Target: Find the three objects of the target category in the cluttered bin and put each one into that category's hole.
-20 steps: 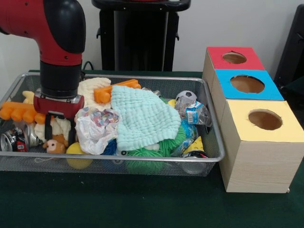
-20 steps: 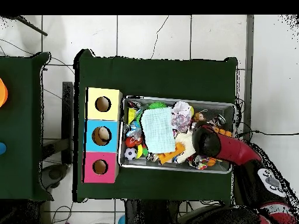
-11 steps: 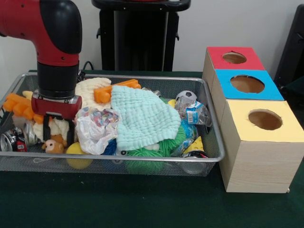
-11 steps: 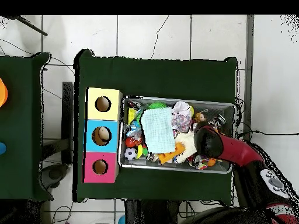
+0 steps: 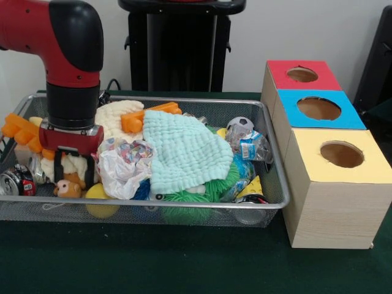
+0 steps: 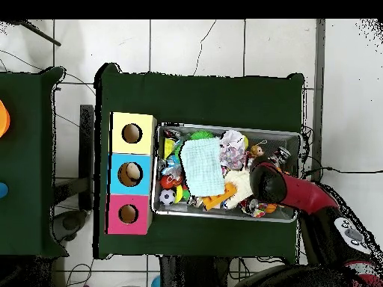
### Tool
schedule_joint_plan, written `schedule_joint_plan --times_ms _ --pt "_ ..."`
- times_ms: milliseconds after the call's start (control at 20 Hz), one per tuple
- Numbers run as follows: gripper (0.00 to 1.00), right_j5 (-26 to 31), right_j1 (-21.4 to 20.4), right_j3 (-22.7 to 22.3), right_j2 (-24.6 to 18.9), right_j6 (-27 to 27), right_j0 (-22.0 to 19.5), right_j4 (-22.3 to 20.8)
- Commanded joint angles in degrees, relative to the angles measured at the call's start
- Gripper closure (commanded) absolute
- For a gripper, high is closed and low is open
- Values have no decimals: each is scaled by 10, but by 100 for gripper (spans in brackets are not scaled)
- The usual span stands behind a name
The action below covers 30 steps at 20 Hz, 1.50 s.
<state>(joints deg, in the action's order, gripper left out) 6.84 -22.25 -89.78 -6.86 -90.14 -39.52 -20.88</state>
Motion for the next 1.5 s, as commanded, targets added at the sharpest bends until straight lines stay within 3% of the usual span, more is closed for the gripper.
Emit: schedule_joint_plan --times_ms 50,450,500,1100,1250,1500 --pt "0 -5 61 0 -27 -16 -7 -50" --pt "0 -8 60 -2 -30 -14 -8 -53" --pt "100 -11 59 -3 -32 -14 -10 -54" --pt "100 9 34 -16 -25 -19 3 -45" --pt "100 24 4 -33 -25 -21 7 -38" --pt "100 71 -82 -89 -49 -13 -5 -18"
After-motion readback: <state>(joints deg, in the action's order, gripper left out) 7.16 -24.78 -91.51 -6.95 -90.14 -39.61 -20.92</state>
